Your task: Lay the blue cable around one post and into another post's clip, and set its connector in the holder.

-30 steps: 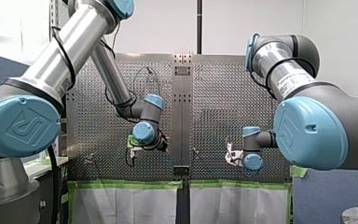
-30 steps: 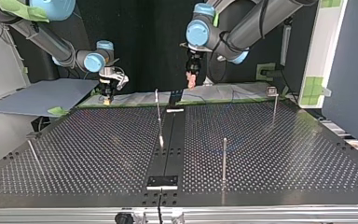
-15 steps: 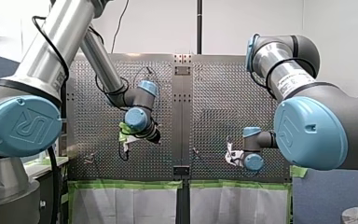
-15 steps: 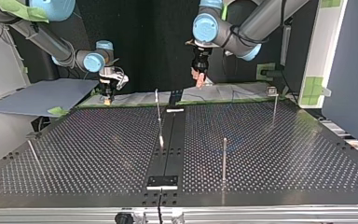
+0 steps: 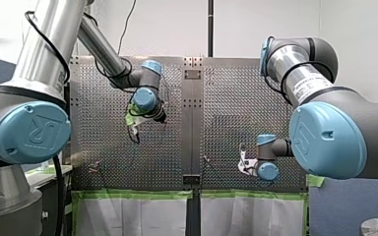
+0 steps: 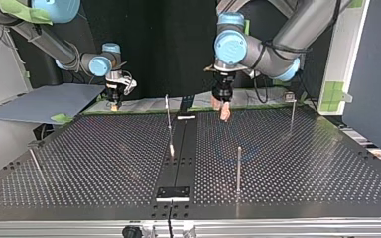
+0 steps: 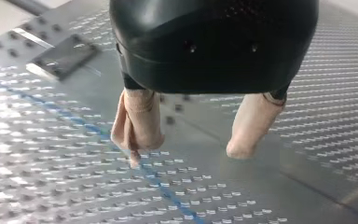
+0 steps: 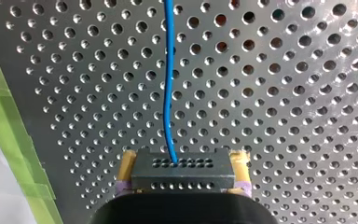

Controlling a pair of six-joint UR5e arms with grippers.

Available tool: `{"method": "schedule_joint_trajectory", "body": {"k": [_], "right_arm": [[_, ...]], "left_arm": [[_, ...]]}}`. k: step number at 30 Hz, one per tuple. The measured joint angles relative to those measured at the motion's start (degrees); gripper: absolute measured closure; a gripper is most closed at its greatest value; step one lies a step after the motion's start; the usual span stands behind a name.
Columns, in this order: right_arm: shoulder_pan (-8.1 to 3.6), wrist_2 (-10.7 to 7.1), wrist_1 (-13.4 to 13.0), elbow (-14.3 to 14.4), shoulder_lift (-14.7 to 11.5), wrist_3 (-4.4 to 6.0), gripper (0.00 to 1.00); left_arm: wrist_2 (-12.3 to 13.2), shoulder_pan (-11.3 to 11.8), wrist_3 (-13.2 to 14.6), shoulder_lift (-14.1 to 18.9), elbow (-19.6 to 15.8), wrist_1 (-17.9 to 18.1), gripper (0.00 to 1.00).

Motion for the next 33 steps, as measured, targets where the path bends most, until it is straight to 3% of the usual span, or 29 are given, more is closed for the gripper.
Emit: {"method": "schedule_joint_trajectory", "body": {"k": [6, 11, 20, 33], "right_arm": [[0.4, -0.25, 0.0, -0.1, 0.1, 0.0, 1.0], [0.54, -0.28, 0.1, -0.2, 0.1, 0.0, 1.0], [0.59, -0.32, 0.1, -0.5, 0.2, 0.0, 1.0], [0.39, -0.42, 0.1, -0.7, 0.2, 0.01, 1.0]], "left_arm": [[1.2, 3.5, -2.6, 3.5, 1.6, -1.7, 0.0], [0.2, 5.3, -3.9, 6.5, 1.7, -2.3, 0.0], [-0.9, 5.7, -4.1, 11.9, 1.2, -5.3, 0.0], [-0.5, 5.9, -5.7, 18.8, 0.9, -4.9, 0.0]]}}
